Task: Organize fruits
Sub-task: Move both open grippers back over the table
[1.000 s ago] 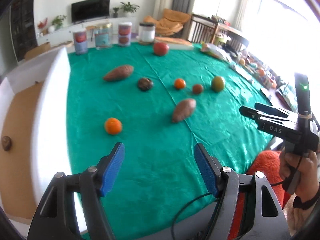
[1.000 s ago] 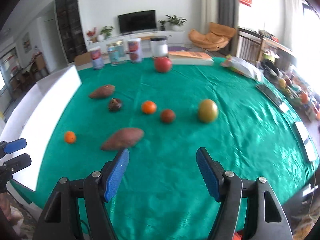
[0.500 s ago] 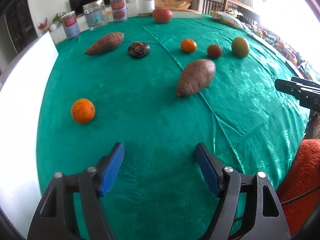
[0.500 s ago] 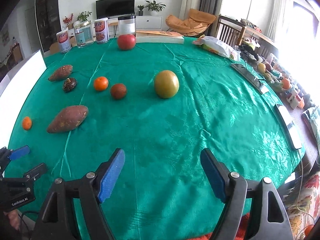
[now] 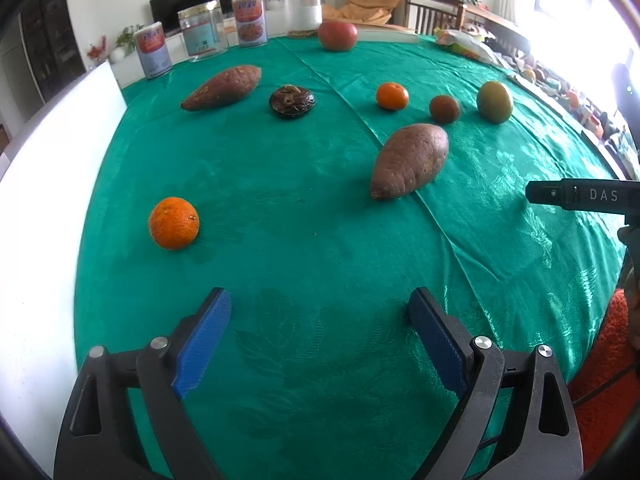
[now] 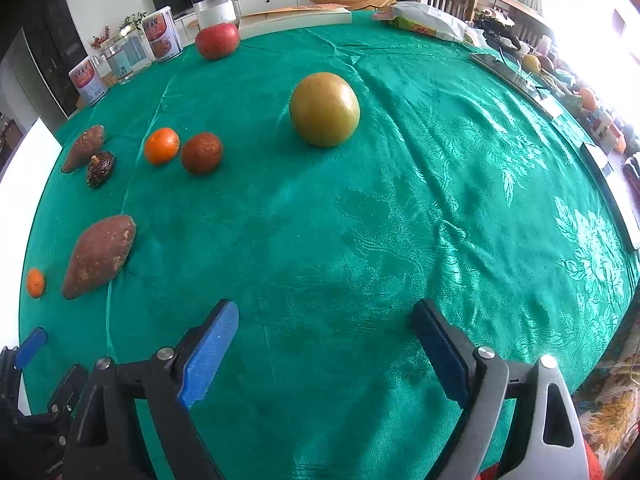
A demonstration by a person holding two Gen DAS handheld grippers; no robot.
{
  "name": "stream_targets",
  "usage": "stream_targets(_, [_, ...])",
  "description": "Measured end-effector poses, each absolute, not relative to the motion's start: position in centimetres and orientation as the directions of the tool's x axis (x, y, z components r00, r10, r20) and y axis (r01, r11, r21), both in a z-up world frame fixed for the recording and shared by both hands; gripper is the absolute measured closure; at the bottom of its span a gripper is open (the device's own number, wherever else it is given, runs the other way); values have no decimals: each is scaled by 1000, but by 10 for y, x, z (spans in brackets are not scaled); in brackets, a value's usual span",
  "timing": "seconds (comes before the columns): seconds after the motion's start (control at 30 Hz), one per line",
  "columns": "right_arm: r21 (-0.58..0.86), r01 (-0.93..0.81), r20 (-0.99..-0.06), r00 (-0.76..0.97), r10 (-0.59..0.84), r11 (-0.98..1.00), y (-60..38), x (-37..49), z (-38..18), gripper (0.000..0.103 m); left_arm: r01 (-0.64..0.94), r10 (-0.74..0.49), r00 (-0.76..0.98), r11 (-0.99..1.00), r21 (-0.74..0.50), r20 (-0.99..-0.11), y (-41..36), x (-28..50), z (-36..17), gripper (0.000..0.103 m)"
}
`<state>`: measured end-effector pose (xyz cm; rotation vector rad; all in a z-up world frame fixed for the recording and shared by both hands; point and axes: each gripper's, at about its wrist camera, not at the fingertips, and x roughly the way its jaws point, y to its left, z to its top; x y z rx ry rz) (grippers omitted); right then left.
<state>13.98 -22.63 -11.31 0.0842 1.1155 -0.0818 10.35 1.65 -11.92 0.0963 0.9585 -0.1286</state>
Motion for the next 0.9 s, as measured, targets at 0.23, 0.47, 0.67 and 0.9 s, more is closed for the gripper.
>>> stream_targets(0.23, [3,93,-912,408,-35,996,-223,143,-117,0,155,-66,570,988,28,-819,16,104,-119,11])
stream_targets(0.47, [1,92,-913,407,-37,996,-222,143,-117,0,156,-66,577,987,31,-814,16,102,-120,11])
stream_targets(0.67, [-1,87,-914,404,-36,996,-222,144,-117,0,159,-64,579,987,35,-813,15,102,-120,11])
stream_targets(0.9, [-2,77,-916,400,-33,997,-222,145,-117,0,158,-64,582,987,36,-811,15,101,-120,11])
